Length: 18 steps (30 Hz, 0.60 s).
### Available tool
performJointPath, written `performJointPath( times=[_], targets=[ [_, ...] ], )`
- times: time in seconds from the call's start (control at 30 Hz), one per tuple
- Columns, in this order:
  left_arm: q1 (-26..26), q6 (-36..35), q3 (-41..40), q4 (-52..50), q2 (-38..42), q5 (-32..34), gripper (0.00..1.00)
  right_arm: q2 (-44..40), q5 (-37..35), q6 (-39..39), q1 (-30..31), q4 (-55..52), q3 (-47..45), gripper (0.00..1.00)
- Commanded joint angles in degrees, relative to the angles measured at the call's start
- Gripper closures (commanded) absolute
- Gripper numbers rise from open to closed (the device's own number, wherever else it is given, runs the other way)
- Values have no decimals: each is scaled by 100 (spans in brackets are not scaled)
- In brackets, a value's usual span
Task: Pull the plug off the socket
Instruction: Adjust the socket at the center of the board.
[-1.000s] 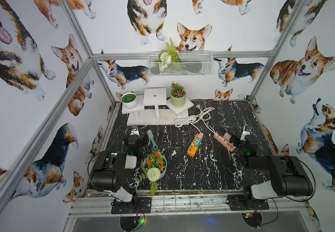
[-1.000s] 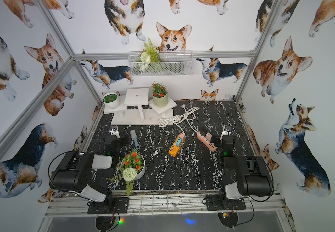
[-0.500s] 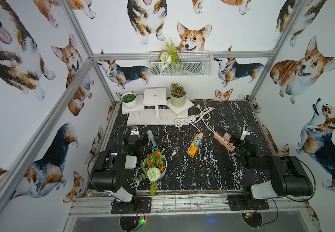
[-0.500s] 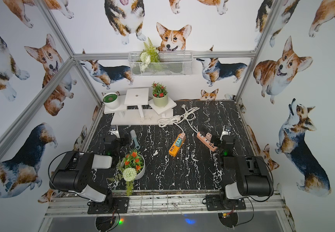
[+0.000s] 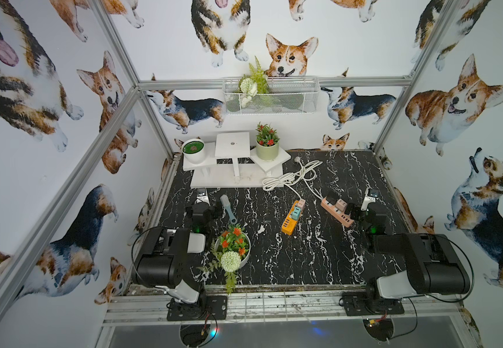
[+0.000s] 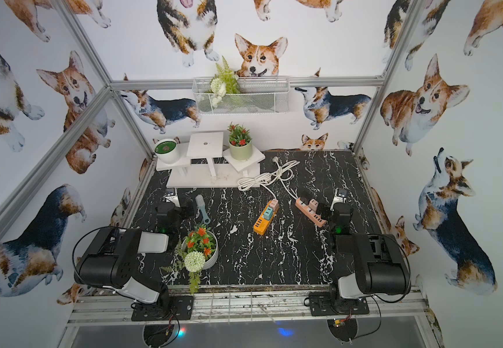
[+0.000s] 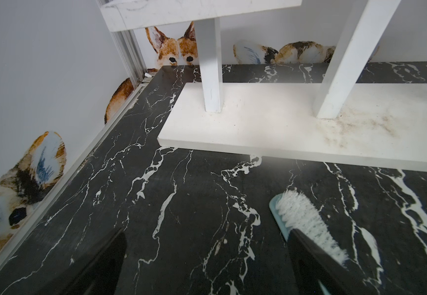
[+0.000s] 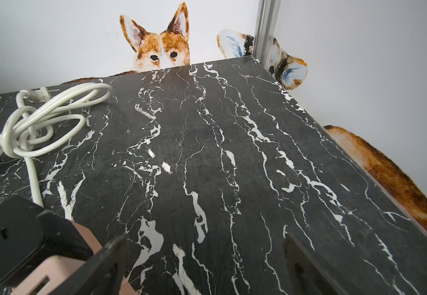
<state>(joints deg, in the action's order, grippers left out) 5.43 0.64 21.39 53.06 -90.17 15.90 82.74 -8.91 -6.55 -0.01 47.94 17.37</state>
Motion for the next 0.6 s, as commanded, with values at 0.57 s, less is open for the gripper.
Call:
performJointPath(
  times=[0.57],
  targets=[
    [134, -137, -91, -71, 460, 78, 0, -547, -166, -50, 18, -191, -68, 0]
  ],
)
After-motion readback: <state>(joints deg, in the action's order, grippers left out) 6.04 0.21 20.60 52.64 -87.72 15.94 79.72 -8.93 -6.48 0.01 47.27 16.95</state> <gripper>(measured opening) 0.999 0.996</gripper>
